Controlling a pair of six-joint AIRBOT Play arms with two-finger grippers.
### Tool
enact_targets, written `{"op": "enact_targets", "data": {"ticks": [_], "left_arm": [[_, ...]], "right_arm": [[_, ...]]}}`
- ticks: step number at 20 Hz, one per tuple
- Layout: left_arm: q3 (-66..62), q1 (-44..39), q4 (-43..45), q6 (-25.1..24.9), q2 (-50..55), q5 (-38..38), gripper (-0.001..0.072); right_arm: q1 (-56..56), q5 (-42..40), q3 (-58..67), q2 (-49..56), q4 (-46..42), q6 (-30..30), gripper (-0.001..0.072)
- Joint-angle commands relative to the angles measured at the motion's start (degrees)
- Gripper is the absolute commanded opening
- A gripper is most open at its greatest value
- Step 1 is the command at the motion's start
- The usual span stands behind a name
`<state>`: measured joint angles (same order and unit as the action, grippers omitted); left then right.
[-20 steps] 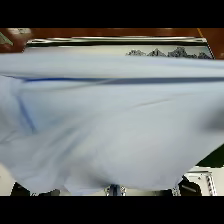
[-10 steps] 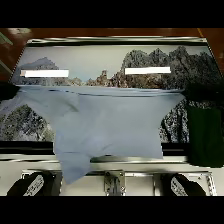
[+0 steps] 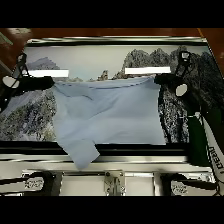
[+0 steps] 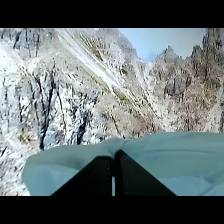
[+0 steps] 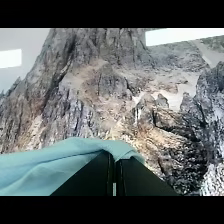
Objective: Fold the shirts.
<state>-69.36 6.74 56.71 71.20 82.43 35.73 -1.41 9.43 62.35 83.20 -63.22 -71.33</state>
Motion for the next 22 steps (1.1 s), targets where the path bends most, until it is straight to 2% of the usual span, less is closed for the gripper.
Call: {"op": "enact_targets", "data": {"ticks": [1,4,8,13,16,18,22], "left_arm": [[-0.81,-4.35,-3.52,0.0,5.7,-13.22,0.0036],[-0.81,-7.37,-6.21,-0.02,8.09,-18.75,0.0036],[-0.81,-7.98,-6.19,0.0,10.84,-14.45,0.0035],[-0.83,-1.4,-6.14,-0.02,7.78,3.32,0.0035],[-0.83,3.74,-6.14,0.15,5.49,16.59,0.0034],[-0.74,5.73,-4.5,2.45,5.73,24.55,0.0034],[0.79,4.59,-2.25,4.83,7.3,30.27,0.0034]], "right_arm": [[1.29,-4.83,-0.15,3.54,0.37,-3.06,0.0074],[2.97,0.28,-0.15,4.37,0.35,-4.98,0.0074],[3.21,6.05,-0.15,6.4,0.39,-6.1,0.0074],[3.21,7.91,-0.15,3.32,0.33,-6.23,0.0074],[3.41,16.28,-0.15,1.2,0.33,-6.47,0.0074],[3.56,23.71,-0.15,1.64,-0.55,-6.75,0.0074],[3.56,28.79,-0.15,4.28,-2.54,-11.5,0.0074]]}}
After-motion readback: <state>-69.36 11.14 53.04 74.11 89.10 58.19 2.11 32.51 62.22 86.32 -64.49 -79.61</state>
